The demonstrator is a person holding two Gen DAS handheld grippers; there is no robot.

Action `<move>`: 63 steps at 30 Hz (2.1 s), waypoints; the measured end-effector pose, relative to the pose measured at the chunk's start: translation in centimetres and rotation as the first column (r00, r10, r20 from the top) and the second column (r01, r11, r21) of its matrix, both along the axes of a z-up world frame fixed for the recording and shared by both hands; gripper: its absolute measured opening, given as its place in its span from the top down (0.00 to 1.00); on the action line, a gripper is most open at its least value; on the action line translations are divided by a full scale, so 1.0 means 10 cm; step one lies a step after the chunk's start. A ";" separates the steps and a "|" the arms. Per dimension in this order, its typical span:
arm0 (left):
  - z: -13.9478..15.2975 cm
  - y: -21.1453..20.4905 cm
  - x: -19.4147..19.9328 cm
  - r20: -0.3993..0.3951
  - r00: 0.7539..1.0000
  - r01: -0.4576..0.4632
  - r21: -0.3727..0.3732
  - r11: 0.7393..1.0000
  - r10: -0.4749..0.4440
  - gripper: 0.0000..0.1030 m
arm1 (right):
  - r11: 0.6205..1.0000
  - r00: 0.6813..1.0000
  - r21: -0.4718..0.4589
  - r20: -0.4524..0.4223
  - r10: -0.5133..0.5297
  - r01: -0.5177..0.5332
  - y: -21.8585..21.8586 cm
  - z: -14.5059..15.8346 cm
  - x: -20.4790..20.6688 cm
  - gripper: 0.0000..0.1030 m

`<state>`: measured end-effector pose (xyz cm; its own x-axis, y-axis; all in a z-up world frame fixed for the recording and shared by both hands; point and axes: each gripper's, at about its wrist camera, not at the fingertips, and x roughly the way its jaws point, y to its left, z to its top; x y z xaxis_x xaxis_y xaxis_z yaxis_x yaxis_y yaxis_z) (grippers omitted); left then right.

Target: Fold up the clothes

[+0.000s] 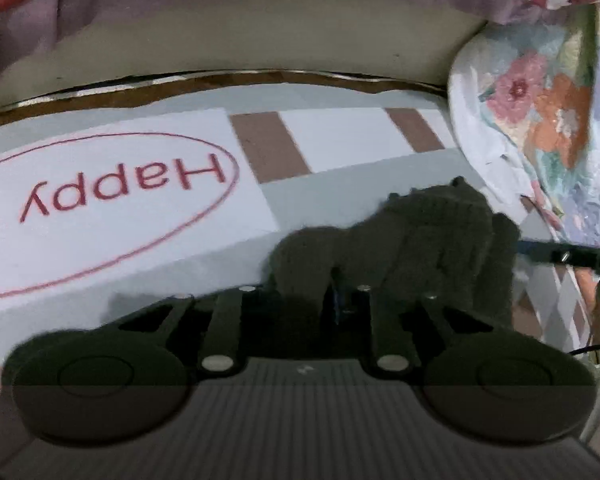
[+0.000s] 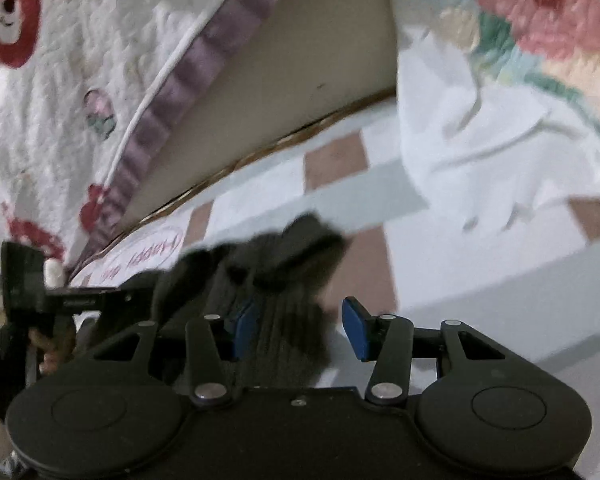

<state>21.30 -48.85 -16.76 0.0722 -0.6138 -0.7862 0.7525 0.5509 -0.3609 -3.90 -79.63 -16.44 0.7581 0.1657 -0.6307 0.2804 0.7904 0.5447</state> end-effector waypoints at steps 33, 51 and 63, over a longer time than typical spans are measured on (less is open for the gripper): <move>1.16 -1.14 0.06 0.494 0.857 -0.126 -0.069 0.990 0.144 0.78 | 0.814 0.984 -0.552 0.102 -0.148 0.179 0.15 0.66 0.18 0.76; 1.88 0.44 0.06 0.319 0.935 -0.057 0.571 0.819 -0.157 0.50 | 0.959 0.968 -0.130 0.021 -0.250 0.250 0.52 1.23 0.79 0.52; 1.57 2.74 -0.28 0.261 0.913 -0.389 0.335 0.858 0.312 0.45 | 0.908 0.937 -0.343 0.160 0.309 -0.241 2.09 1.26 0.76 0.70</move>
<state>18.47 -21.48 -1.02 0.3987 -0.1839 -0.8984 0.5160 0.8549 0.0540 3.73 -58.76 -3.84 0.8294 0.2064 -0.5192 -0.0648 0.9585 0.2776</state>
